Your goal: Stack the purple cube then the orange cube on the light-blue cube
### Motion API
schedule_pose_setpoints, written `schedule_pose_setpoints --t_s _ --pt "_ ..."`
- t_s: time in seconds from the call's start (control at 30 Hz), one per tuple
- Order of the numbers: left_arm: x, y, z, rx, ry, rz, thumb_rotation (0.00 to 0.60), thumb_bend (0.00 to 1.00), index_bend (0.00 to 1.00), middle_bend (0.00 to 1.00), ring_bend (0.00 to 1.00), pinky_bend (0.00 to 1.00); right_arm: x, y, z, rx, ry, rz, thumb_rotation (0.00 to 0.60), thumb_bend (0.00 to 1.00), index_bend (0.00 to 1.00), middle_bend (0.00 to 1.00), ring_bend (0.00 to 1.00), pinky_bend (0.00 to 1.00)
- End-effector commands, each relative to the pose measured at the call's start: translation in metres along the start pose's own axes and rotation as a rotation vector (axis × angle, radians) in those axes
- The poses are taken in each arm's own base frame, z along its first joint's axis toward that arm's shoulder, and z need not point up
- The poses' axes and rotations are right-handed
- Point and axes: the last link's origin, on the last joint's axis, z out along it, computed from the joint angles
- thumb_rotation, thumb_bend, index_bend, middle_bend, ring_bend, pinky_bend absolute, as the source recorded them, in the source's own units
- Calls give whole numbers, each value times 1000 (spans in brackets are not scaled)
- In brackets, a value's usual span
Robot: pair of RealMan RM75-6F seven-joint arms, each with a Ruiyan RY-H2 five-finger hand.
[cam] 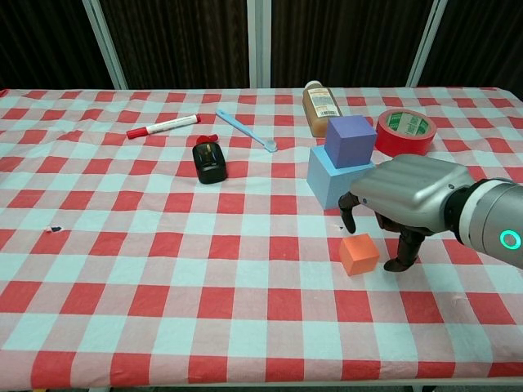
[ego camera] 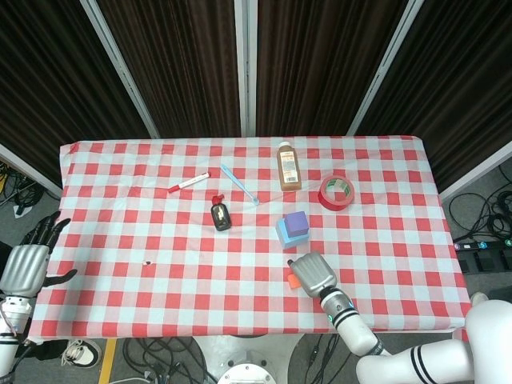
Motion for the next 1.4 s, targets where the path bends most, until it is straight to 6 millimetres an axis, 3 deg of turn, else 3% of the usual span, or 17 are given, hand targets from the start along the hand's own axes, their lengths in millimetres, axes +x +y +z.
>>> schedule_pose_setpoints --t_s 0.03,0.67,0.77,1.1,1.2,1.4 --pt "0 -1 0 2 0 2 600 157 153 115 65 210 0 -3 2 7 -1 4 600 79 389 1000 1000 987" --pt "-1 -6 -2 15 -1 0 600 158 153 115 65 210 5 -8 7 2 47 34 600 176 532 1000 1000 1000" --pt "0 -6 -1 15 -1 -2 600 157 153 115 65 210 24 -9 0 13 107 42 600 176 533 1000 1000 1000" --pt "-1 2 3 -9 -3 -3 600 157 153 115 65 210 122 -5 -21 10 274 66 600 176 534 1000 1000 1000" --pt "0 4 4 -14 -3 -2 600 157 153 115 65 210 143 -1 -19 -25 303 53 600 176 534 1000 1000 1000" --pt "1 7 5 -20 -1 -2 600 157 153 115 65 209 165 12 0 -115 295 59 600 176 535 1000 1000 1000"
